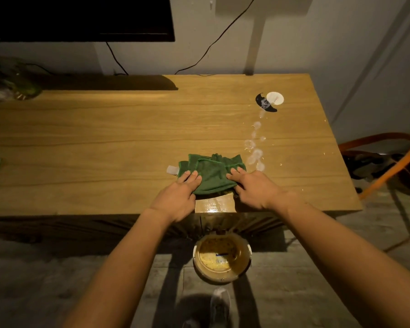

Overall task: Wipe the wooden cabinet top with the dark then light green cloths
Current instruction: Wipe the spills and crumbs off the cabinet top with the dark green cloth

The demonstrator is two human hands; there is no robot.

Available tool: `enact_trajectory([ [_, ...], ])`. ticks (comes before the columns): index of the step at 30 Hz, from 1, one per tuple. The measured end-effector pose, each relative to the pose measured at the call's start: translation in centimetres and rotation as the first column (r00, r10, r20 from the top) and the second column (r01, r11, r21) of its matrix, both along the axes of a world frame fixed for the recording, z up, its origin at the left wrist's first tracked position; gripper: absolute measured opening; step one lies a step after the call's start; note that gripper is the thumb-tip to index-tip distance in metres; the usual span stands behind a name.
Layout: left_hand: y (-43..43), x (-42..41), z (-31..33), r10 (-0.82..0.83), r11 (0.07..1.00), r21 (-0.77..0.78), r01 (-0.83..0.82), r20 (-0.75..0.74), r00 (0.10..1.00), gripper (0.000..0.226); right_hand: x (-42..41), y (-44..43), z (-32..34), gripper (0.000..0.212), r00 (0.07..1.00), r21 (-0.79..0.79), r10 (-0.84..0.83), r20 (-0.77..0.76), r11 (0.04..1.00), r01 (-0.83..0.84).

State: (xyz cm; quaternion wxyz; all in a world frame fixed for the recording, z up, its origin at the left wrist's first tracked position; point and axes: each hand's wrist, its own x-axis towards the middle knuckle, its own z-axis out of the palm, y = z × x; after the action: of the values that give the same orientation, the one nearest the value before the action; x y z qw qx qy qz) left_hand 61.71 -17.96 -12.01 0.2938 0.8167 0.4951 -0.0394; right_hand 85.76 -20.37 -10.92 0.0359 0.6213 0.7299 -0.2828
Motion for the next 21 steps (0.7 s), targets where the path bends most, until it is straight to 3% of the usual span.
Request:
enact_trajectory([
  [8,-5.9,-0.8,-0.8,0.001,0.999,0.038,-0.005,0.102,0.995,0.066,-1.0,-5.2,0.0,0.055,0.999,0.035,-0.037,-0.02,0.999,0.037],
  [21,-11.7,-0.9,-1.6,-0.075,0.991,0.116,0.07,0.045,0.996,0.066,-1.8,-15.1,-3.4,0.061,0.985,0.161,-0.112,-0.129,0.978,0.132],
])
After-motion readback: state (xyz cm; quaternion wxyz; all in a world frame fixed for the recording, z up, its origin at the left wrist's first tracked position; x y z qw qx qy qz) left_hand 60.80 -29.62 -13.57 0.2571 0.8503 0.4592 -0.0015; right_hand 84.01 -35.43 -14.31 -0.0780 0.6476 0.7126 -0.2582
